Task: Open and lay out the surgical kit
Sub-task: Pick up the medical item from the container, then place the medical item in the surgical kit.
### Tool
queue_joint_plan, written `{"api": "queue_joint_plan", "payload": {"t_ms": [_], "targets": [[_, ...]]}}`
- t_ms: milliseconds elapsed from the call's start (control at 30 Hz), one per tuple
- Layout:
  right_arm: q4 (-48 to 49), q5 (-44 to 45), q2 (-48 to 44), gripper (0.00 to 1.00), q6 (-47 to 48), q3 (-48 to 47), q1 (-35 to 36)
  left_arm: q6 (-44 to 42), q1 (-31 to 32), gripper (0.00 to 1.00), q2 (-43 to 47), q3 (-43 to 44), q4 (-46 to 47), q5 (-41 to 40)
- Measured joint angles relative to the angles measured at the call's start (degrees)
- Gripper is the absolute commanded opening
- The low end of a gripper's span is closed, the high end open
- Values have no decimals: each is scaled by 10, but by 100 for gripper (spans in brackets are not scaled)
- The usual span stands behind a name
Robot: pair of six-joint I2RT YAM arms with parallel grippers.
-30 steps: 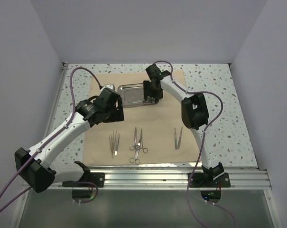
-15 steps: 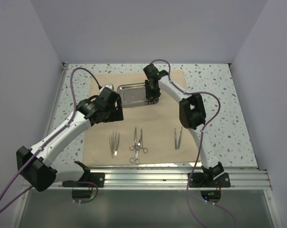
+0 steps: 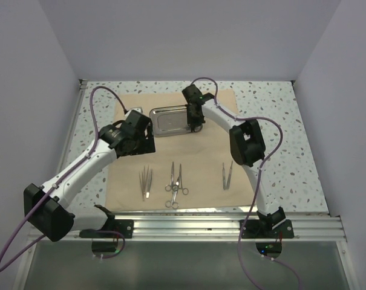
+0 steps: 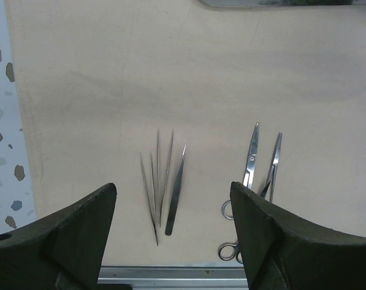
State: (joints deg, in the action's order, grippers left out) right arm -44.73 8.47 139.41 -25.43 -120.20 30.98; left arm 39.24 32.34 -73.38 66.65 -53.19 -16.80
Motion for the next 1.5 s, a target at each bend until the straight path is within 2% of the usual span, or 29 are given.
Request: {"api": "queue_joint_plan", "payload": {"t_ms": [267,433,533,767,1133,1500], "targets": [[-9,0,7,0,-5,-15,0,-17,-14,80,-7,0,0,2],[-28,-1,12,0,-6,-35,0,-31,-26,87,-7,2,-1,3],[-41,-2,12,0,-10,-40,0,-40,-35,88,-7,8,0,3],[-87,9,-49,0,-23,7,1,-73,-52,87,-19,39,3,12],[-92,40,-325,0,-50,210,-7,-105,-57,85,-25,56,9,31],[-41,-6,-568,0,-122,638,-6,-121,-64,92,-47,76,23,40]]}}
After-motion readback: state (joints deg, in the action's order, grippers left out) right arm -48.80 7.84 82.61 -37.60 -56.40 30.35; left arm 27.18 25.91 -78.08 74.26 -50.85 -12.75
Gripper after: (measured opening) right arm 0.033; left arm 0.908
